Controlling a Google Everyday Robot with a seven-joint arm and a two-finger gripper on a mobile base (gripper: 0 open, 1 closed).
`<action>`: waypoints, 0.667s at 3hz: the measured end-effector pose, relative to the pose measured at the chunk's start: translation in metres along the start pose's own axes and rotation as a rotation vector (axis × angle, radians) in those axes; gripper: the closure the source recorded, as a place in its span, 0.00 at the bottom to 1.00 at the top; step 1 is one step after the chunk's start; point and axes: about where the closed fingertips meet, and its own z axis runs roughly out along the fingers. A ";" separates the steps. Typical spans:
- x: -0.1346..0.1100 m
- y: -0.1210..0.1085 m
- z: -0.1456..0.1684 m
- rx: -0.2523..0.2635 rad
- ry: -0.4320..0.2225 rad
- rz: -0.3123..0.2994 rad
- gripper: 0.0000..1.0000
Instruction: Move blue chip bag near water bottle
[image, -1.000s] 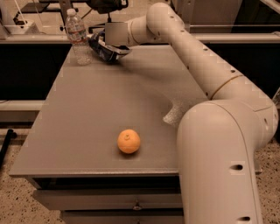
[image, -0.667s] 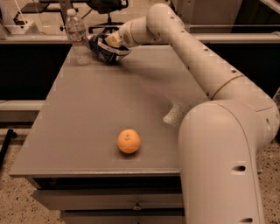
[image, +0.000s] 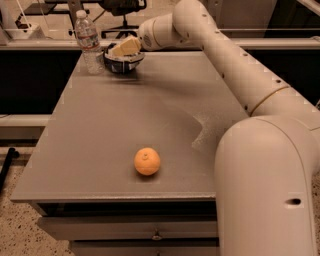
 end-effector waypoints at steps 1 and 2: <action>-0.009 -0.007 -0.036 0.019 -0.052 -0.036 0.00; 0.007 -0.020 -0.095 -0.013 -0.126 -0.057 0.00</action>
Offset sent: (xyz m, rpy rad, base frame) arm -0.0855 -0.2045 0.0412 0.1141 -0.2195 0.1383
